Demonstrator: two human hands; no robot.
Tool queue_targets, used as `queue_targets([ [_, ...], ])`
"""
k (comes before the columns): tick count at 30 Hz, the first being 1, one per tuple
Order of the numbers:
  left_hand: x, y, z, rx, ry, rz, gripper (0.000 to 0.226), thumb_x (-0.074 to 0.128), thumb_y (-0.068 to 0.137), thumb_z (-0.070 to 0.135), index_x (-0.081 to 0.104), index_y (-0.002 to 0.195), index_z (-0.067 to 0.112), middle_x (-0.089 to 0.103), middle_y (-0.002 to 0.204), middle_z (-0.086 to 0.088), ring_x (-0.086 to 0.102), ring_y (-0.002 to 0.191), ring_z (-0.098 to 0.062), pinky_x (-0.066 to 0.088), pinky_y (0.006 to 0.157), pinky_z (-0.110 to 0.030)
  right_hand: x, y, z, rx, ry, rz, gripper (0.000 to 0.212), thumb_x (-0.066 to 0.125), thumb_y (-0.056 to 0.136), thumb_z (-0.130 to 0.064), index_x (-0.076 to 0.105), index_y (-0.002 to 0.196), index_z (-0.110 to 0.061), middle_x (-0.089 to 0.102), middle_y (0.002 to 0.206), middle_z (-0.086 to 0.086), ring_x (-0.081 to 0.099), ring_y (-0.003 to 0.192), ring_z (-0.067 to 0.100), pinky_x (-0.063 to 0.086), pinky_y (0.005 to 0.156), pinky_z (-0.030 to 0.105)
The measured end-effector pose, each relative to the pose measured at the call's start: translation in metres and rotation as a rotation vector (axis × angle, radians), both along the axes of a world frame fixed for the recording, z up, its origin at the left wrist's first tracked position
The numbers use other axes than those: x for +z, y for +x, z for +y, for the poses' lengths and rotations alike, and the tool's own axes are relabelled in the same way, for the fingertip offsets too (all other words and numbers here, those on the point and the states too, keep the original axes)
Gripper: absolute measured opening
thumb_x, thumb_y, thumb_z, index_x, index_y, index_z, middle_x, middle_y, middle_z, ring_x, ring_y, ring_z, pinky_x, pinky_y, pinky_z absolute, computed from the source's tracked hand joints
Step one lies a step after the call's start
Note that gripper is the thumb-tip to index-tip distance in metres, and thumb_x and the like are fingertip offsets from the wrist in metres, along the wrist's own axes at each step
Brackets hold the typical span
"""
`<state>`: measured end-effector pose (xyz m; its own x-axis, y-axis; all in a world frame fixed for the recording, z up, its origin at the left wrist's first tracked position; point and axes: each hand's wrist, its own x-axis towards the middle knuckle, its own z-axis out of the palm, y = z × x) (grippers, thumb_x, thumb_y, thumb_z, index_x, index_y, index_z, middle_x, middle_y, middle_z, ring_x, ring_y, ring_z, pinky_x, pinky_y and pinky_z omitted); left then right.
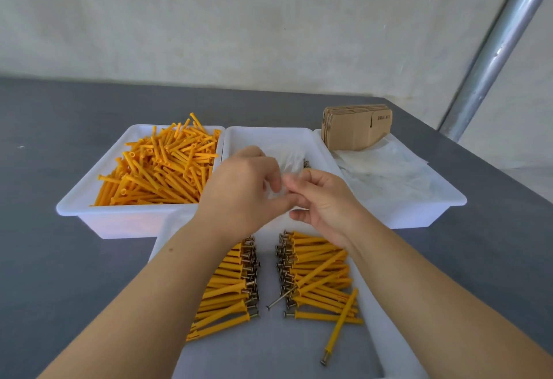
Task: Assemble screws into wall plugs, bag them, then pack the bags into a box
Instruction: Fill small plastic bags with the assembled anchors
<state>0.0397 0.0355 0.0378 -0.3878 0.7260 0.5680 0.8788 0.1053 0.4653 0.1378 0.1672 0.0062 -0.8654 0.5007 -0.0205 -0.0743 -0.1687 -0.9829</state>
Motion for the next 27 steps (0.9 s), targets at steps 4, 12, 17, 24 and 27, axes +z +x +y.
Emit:
queue_targets([
  [4,-0.011,-0.007,0.004,-0.087,-0.091,-0.257,0.014,0.081,0.077,0.022,0.071,0.072,0.014,0.070,0.070,0.005,0.066,0.067,-0.005,0.053,0.063,-0.025,-0.004,0.002,0.001,0.011,-0.024,-0.044,0.030,0.080,0.064,-0.039,0.058,0.067,-0.019,0.065,0.069,0.002,0.061,0.061,0.011,0.047,0.051,0.021],
  [12,-0.018,-0.022,0.003,-0.067,0.024,-0.713,0.019,0.078,0.082,0.020,0.068,0.069,0.012,0.062,0.066,0.002,0.051,0.061,-0.009,0.046,0.058,-0.030,-0.009,0.008,0.010,-0.050,0.076,-0.059,0.033,0.084,0.063,-0.038,0.060,0.071,-0.017,0.074,0.078,0.003,0.071,0.071,0.012,0.053,0.054,0.024],
  [17,-0.013,-0.008,0.006,-0.082,0.139,-0.262,0.017,0.077,0.078,0.010,0.066,0.066,0.016,0.061,0.109,0.003,0.056,0.106,-0.004,0.044,0.086,-0.021,-0.011,-0.001,0.008,-0.296,0.226,-0.121,0.029,0.076,0.083,-0.010,0.053,0.098,-0.016,0.076,0.086,0.001,0.074,0.066,0.015,0.054,0.049,0.026],
  [24,-0.007,0.011,0.004,-0.305,-0.221,-0.087,0.051,0.081,0.060,0.053,0.057,0.095,0.024,0.058,0.121,0.013,0.042,0.130,-0.003,0.029,0.112,-0.051,-0.014,-0.001,0.005,-0.131,0.347,-0.193,0.014,0.071,0.085,-0.015,0.060,0.076,-0.019,0.062,0.057,-0.014,0.063,0.059,0.001,0.050,0.053,0.019],
  [27,-0.012,0.009,0.004,-0.112,-0.454,0.111,0.129,0.066,0.044,0.085,0.011,0.150,0.035,0.041,0.140,0.015,0.038,0.131,-0.010,0.017,0.114,-0.063,-0.014,0.002,0.009,-0.095,0.448,-0.235,0.020,0.066,0.090,-0.009,0.058,0.079,-0.023,0.063,0.063,-0.015,0.059,0.055,-0.005,0.048,0.051,0.013],
])
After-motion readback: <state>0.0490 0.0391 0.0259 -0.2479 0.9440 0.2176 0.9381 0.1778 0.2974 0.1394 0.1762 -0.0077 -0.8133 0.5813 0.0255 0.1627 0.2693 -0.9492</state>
